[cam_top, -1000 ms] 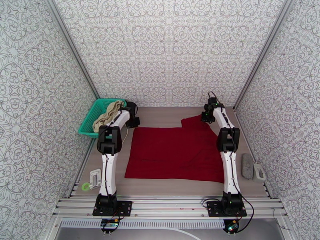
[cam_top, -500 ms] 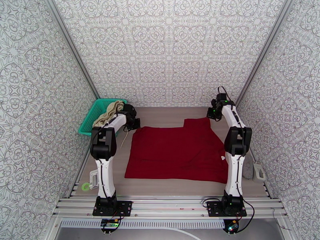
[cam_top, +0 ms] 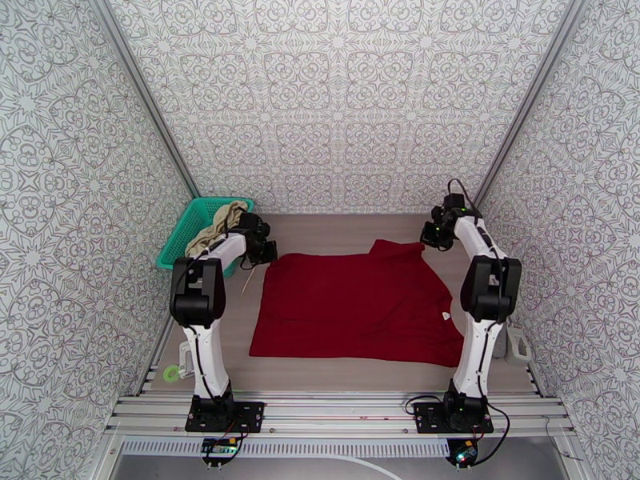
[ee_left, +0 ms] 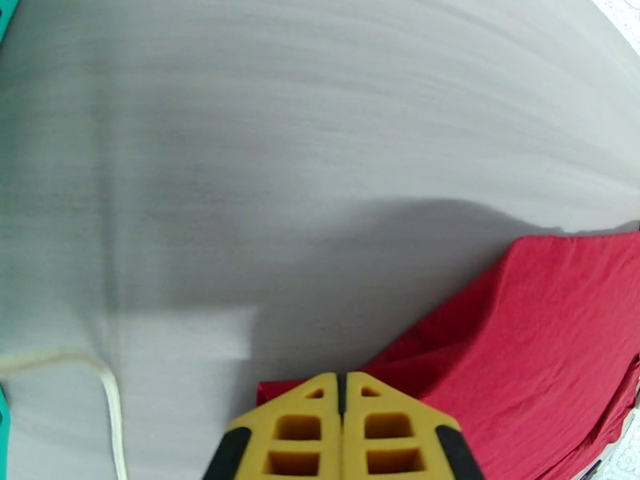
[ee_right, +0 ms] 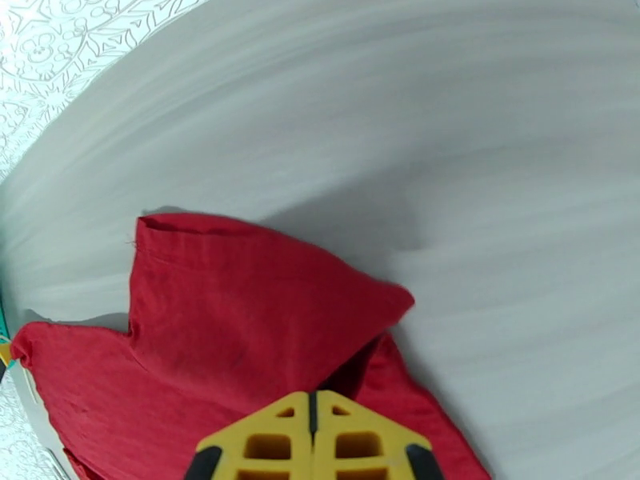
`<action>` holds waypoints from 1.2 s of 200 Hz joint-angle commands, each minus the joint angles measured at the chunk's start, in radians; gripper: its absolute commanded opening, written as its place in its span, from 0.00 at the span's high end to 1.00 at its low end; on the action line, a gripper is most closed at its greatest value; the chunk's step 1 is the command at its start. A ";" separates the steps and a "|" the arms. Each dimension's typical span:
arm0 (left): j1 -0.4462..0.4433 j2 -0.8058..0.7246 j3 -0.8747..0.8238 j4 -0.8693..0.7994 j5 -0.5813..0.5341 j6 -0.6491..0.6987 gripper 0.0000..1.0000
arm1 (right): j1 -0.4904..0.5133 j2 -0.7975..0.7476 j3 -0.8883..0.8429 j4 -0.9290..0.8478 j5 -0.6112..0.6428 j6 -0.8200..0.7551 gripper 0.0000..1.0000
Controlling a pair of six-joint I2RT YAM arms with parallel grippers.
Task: Fold and stack the mixed laundry pile
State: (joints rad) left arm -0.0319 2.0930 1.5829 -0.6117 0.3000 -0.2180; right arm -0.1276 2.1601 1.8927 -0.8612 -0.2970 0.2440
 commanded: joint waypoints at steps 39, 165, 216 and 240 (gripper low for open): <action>0.020 -0.105 -0.080 0.064 0.005 0.037 1.00 | -0.047 -0.129 -0.149 0.066 -0.042 0.027 1.00; 0.024 -0.312 -0.316 0.148 -0.012 0.025 1.00 | -0.073 -0.346 -0.435 0.166 -0.073 0.056 1.00; 0.037 -0.407 -0.435 0.189 -0.004 0.003 1.00 | -0.087 -0.466 -0.664 0.289 -0.089 0.092 1.00; 0.043 -0.444 -0.502 0.196 0.000 -0.004 1.00 | -0.089 -0.527 -0.779 0.360 -0.080 0.109 1.00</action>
State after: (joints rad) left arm -0.0040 1.7027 1.1404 -0.4515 0.2928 -0.2077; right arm -0.2070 1.7008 1.2110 -0.6003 -0.3679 0.3199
